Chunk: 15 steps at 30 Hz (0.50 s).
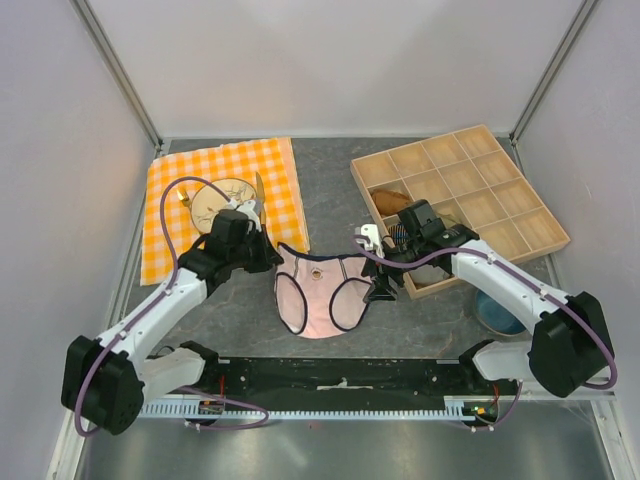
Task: Roll the underwear
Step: Fold the underwear at the center of the board.
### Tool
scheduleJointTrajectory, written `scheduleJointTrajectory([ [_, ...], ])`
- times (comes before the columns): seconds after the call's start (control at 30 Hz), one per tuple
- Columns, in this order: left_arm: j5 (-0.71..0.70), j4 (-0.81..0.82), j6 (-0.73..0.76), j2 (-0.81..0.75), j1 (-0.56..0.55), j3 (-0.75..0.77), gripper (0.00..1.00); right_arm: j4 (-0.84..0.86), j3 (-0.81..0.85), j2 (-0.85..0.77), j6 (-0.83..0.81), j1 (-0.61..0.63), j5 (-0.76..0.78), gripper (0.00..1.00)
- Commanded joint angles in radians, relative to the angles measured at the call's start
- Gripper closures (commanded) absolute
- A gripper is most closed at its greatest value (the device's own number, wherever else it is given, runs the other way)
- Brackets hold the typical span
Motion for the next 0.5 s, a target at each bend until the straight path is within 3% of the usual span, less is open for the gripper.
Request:
scheduleJointTrajectory([
  [0.0,0.149,0.000,-0.062,0.114,0.004,0.093,0.98,-0.004,0.044,-0.042,-0.017,0.005,-0.035,0.25],
  [0.13,0.220,0.040,-0.104,0.195,-0.021,0.146,0.98,-0.008,0.045,-0.048,-0.020,0.005,-0.031,0.25],
  [0.47,0.190,0.135,-0.200,0.333,-0.169,0.245,0.98,-0.018,0.048,-0.063,-0.034,0.004,-0.024,0.24],
])
